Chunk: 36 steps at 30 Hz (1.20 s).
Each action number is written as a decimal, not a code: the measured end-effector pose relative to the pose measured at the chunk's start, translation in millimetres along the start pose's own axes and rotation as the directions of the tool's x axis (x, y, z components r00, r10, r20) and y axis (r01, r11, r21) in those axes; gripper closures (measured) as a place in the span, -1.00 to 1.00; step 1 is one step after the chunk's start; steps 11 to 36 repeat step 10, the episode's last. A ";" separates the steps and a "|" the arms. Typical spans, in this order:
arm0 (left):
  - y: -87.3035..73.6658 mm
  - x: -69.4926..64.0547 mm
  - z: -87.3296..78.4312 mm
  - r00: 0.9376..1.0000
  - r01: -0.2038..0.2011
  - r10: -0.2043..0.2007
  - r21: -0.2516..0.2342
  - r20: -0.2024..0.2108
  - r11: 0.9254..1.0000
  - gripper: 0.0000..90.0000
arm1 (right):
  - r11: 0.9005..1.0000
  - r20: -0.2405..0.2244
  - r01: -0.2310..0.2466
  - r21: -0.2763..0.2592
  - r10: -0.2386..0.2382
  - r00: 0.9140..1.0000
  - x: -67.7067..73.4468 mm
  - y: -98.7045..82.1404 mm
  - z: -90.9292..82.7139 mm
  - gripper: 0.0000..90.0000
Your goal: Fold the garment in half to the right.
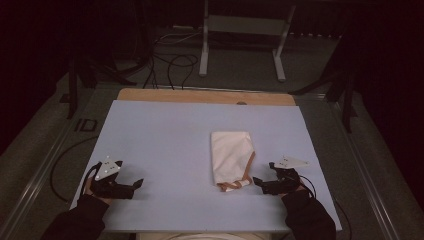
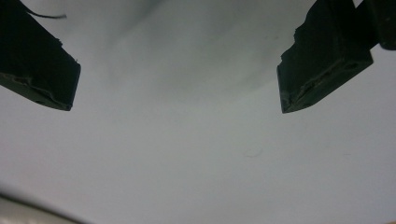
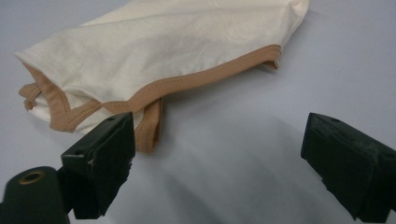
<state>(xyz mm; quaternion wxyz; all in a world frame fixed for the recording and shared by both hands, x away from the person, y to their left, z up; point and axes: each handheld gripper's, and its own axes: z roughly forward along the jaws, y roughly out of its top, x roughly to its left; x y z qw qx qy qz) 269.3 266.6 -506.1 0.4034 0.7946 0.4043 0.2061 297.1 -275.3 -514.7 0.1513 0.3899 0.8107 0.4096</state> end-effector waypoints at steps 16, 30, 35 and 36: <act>0.0 -5.1 3.7 1.000 -0.012 0.011 0.017 0.025 1.000 -0.99 | 1.000 0.012 -0.001 0.011 0.001 1.000 -0.6 -0.3 -1.0 -0.78; 0.0 -5.1 3.7 1.000 -0.012 0.011 0.017 0.025 1.000 -0.99 | 1.000 0.012 -0.001 0.011 0.001 1.000 -0.6 -0.3 -1.0 -0.78; 0.0 -5.1 3.7 1.000 -0.012 0.011 0.017 0.025 1.000 -0.99 | 1.000 0.012 -0.001 0.011 0.001 1.000 -0.6 -0.3 -1.0 -0.78; 0.0 -5.1 3.7 1.000 -0.012 0.011 0.017 0.025 1.000 -0.99 | 1.000 0.012 -0.001 0.011 0.001 1.000 -0.6 -0.3 -1.0 -0.78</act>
